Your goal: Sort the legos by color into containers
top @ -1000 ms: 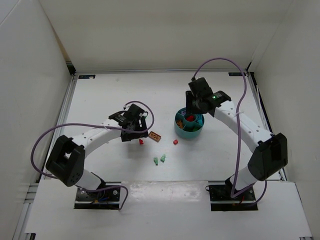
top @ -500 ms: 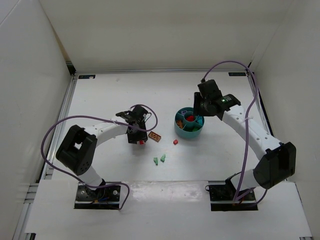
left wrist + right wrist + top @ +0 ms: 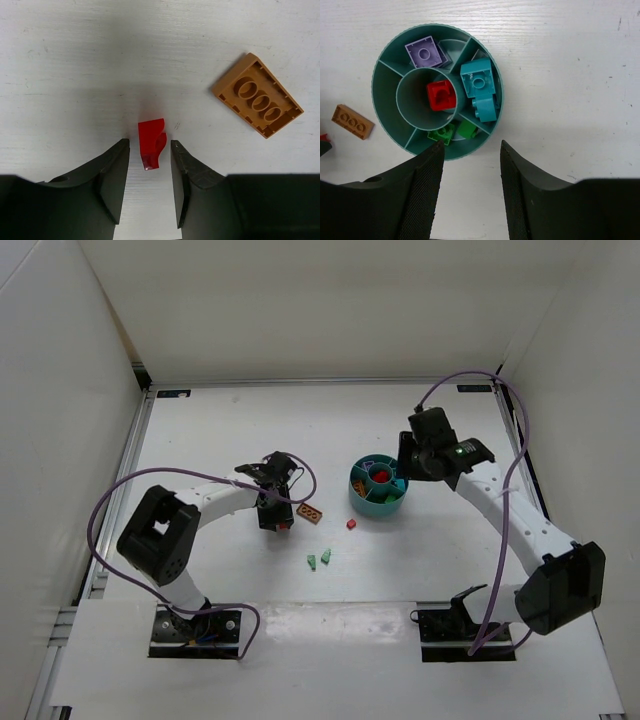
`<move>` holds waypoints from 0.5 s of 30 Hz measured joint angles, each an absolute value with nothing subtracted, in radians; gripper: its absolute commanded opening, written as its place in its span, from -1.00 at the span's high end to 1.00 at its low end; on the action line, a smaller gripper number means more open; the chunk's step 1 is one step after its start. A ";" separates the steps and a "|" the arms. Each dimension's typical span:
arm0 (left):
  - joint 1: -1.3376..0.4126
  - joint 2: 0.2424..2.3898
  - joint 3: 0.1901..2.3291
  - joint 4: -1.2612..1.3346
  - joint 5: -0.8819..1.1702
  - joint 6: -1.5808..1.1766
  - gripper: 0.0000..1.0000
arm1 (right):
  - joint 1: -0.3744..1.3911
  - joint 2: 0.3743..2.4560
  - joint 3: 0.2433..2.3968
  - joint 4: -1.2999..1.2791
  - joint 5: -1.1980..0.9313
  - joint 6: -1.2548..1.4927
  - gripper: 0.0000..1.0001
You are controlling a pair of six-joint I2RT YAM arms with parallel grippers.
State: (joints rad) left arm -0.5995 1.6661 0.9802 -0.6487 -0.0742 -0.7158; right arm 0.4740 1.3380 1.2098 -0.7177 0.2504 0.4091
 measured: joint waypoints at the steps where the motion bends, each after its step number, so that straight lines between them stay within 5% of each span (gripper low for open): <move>1: -0.599 1.667 0.980 -0.649 -0.075 -0.715 0.02 | 0.468 1.330 1.203 -0.717 0.245 0.409 -0.04; 15: -0.599 1.709 1.016 -0.650 -0.076 -0.704 0.47 | 0.389 1.246 1.163 -0.734 0.224 0.408 -0.04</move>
